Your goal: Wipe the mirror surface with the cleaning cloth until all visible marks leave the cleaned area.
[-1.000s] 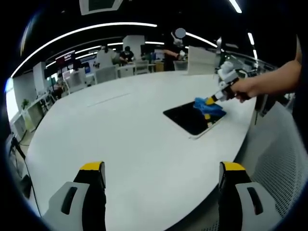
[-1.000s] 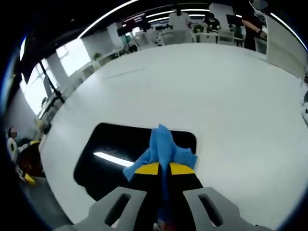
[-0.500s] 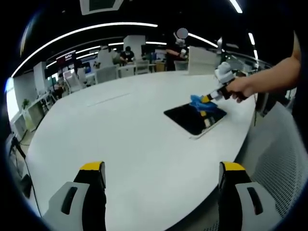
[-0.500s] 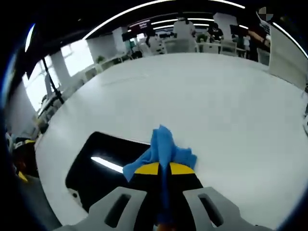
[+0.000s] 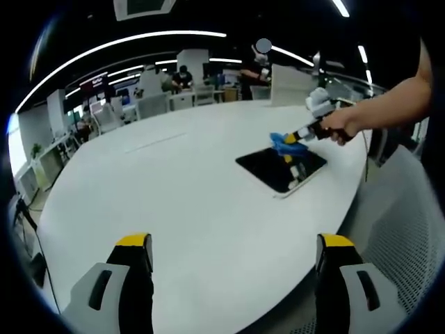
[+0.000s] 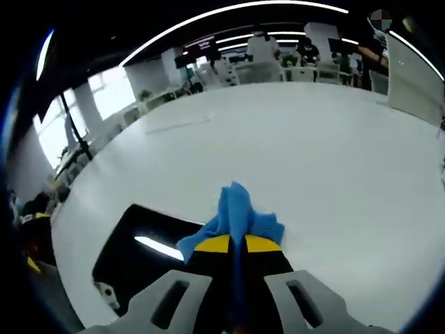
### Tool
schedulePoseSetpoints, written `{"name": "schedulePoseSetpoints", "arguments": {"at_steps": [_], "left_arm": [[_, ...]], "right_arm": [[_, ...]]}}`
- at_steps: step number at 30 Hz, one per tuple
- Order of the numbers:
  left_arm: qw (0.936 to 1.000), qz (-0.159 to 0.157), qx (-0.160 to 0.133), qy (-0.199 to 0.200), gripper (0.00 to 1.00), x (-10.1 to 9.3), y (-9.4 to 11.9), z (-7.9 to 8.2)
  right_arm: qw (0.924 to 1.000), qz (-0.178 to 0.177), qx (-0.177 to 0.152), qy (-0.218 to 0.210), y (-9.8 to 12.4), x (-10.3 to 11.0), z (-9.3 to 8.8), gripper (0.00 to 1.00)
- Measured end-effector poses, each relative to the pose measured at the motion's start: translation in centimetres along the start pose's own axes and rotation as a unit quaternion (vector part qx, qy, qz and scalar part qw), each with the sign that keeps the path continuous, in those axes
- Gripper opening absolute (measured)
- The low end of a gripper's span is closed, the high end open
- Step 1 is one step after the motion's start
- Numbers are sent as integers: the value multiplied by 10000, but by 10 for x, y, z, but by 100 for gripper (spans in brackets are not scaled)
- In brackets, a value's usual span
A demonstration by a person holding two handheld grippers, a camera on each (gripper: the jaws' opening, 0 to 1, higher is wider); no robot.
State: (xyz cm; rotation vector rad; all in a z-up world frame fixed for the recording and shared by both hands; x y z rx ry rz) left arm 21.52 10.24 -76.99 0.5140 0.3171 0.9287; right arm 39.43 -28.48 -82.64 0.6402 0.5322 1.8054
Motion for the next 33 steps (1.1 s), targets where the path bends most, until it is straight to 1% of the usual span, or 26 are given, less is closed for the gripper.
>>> {"name": "schedulePoseSetpoints", "arguments": {"at_steps": [3,4,6,8,12,15,16,17,19,21,23,25,26,29,31,33], "left_arm": [[10000,-5,12,-3,98,0,0,0],[10000,-10,14,-3,98,0,0,0],[10000,-22,27,-9,98,0,-1,-1],[10000,-32,31,-15,98,-1,0,-1],[10000,-40,39,-13,98,-1,-1,-1],[10000,-40,46,-5,98,-1,-1,-1],[10000,-39,44,-2,98,-1,-1,-1],[10000,-36,44,-1,98,-1,-1,-1],[10000,-33,44,-3,98,-1,-1,-1],[10000,-41,45,0,98,-1,-1,-1],[10000,-47,45,-17,98,-1,-1,-1],[10000,-49,47,-13,98,-2,-1,0],[10000,-47,45,-11,98,-1,-1,-1],[10000,-47,50,-20,98,-1,-1,-1],[10000,-44,52,-15,98,-1,-1,-1],[10000,-35,55,-20,98,-1,-1,-1]], "right_arm": [[9998,128,-44,-159,0,-1,0,2],[9997,203,-66,-126,3,-1,-1,2],[9994,302,-60,124,5,-1,-2,2],[9994,310,-67,123,10,-3,-1,2],[9992,328,-191,120,24,-10,4,2],[9993,268,-263,83,39,-20,6,2],[9995,204,-226,51,43,-25,5,2],[9997,133,-187,-71,49,-32,3,2],[9997,88,-214,-60,59,-42,0,2],[9998,-44,-188,31,68,-54,-3,2],[9998,-89,-178,28,74,-62,-6,2],[9998,-116,-147,-41,81,-72,-11,3],[9997,-145,-127,-169,84,-77,-14,3],[9995,-122,-34,-284,91,-85,-24,3],[9991,-137,33,-404,93,-88,-31,3],[9991,-113,66,-407,92,-90,-36,3]]}}
Point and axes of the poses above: the point that each gripper's makers call its tool centre point, and the gripper's own axes: y roughly backward along the fingers, x roughly to its left, z roughly out of its top, the point moved 6 cm from there along y, roughly backward along the fingers, and after that the axes turned 2 degrees about y, right-handed, at the moved point
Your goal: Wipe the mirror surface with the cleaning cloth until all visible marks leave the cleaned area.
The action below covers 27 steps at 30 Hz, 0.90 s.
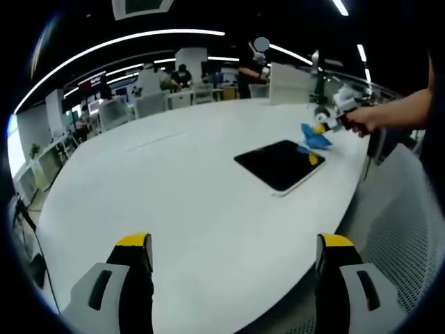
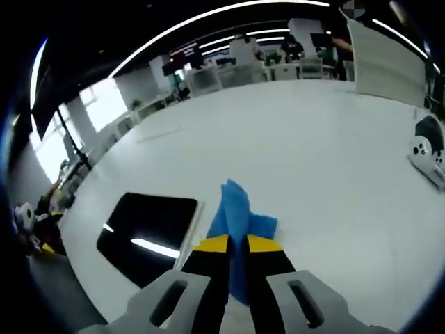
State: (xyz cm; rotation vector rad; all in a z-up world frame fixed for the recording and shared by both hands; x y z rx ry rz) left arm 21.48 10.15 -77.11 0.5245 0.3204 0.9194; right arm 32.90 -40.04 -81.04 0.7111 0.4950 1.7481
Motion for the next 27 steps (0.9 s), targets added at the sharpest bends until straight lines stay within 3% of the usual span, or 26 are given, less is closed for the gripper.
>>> {"name": "schedulePoseSetpoints", "arguments": {"at_steps": [4,10,12,15,17,23,27], "left_arm": [[10000,6,12,-5,98,0,0,0],[10000,18,16,-1,98,0,0,0],[10000,23,9,9,98,0,0,0],[10000,32,-6,19,98,1,0,0],[10000,36,-21,29,98,1,0,0],[9998,38,-113,173,99,2,1,3],[9997,45,-135,218,99,3,1,3]], "right_arm": [[9995,-85,195,248,-1,-3,-8,4],[9992,-211,197,274,-3,-9,-9,15],[9989,-247,134,378,-3,-6,-8,21],[9961,114,21,872,1,5,-4,34],[9956,49,-136,931,3,8,0,41],[9946,67,-441,933,16,16,8,44],[9926,113,-686,992,28,21,7,86]]}}
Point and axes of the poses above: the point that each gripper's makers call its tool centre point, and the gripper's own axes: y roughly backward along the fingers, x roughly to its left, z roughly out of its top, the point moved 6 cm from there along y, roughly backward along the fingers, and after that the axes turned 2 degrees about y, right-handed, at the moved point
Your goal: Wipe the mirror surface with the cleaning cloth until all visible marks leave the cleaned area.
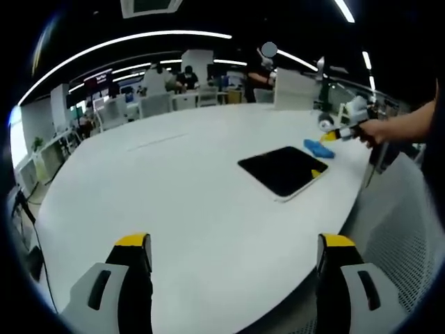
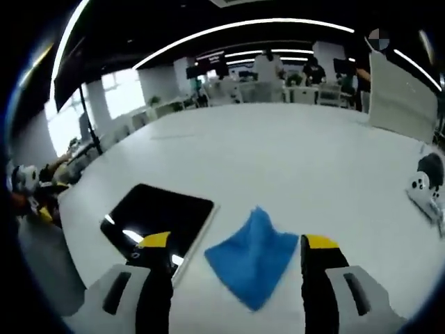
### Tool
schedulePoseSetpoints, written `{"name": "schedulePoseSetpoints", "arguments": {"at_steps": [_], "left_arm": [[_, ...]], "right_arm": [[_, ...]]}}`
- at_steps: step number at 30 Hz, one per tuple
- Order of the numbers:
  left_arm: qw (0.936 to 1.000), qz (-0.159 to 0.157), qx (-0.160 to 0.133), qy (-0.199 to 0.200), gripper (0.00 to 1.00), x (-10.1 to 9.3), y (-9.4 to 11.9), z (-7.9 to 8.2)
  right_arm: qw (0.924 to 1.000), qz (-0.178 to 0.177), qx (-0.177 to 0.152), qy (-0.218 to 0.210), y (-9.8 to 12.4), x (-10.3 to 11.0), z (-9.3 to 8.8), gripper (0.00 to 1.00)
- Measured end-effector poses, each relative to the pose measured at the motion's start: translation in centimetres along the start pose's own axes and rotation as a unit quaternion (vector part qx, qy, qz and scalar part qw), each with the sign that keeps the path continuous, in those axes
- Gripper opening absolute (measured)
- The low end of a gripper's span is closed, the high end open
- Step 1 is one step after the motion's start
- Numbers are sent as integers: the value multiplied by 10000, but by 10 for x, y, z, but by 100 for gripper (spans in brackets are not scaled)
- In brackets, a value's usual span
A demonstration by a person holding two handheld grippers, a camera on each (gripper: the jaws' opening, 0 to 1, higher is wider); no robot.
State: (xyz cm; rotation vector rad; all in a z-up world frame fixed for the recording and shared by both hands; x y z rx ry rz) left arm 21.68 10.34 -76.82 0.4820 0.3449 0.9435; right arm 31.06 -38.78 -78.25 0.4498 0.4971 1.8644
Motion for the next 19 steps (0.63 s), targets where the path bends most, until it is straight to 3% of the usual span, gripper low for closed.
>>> {"name": "schedulePoseSetpoints", "arguments": {"at_steps": [3,6,8,14,19], "left_arm": [[10000,11,-26,21,99,0,0,1],[10000,2,-53,67,99,0,1,1],[9999,-19,-104,94,99,0,1,3],[9998,-10,-132,115,99,0,2,4],[9999,-8,-120,95,99,-1,1,3]], "right_arm": [[9994,133,-287,151,14,6,-1,92],[9993,207,-252,194,29,7,-12,99],[9991,191,-250,297,38,2,-20,99],[9996,190,-202,38,57,-8,-29,100],[9999,138,-86,26,61,-8,-38,100]]}}
Point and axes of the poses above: the point that each gripper's makers call its tool centre point, and the gripper's own axes: y roughly backward along the fingers, x roughly to its left, z roughly out of its top, the point moved 6 cm from there along y, roughly backward along the fingers, and after that the axes turned 2 degrees about y, right-handed, at the moved point
